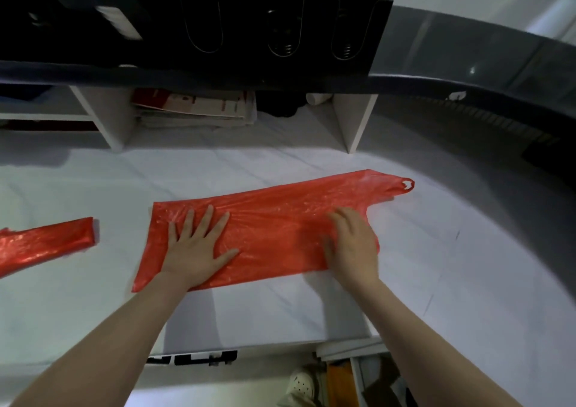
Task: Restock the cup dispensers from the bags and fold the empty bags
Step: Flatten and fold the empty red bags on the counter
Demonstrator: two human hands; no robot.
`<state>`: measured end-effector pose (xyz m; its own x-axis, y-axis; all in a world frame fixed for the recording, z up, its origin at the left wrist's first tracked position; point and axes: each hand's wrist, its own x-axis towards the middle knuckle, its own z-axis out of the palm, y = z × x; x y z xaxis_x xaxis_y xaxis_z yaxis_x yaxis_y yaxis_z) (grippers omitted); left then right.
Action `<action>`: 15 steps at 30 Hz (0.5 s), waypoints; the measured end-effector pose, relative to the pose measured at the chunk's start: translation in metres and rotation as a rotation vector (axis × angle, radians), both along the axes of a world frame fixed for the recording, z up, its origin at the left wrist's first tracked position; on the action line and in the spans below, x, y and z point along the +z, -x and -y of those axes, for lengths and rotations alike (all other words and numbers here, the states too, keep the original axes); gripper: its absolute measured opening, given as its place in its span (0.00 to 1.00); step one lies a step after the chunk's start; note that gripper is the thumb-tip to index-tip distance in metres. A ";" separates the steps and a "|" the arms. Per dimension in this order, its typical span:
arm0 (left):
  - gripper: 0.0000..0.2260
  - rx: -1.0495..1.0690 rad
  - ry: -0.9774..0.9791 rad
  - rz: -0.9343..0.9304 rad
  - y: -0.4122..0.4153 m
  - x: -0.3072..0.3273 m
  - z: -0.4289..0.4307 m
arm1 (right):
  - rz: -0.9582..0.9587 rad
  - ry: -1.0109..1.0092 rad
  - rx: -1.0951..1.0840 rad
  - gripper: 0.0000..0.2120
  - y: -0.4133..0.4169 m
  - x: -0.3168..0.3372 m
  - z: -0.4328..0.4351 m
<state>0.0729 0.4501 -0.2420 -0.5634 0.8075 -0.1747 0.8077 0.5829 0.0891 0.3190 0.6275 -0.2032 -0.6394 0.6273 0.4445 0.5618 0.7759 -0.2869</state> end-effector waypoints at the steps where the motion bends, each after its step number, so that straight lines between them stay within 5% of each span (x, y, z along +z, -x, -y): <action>1: 0.38 0.001 0.002 0.001 0.000 0.001 0.000 | 0.073 0.060 0.099 0.23 0.017 0.000 0.006; 7: 0.36 0.002 -0.013 0.011 0.001 0.001 0.002 | 0.487 0.263 0.204 0.32 0.051 -0.027 0.000; 15: 0.37 0.012 0.001 0.012 -0.001 0.001 0.002 | 0.485 0.326 -0.077 0.35 0.000 -0.030 -0.054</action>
<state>0.0740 0.4481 -0.2406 -0.5712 0.8004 -0.1821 0.7993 0.5928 0.0985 0.3189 0.6811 -0.2330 -0.6688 0.7352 -0.1108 0.7396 0.6426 -0.2003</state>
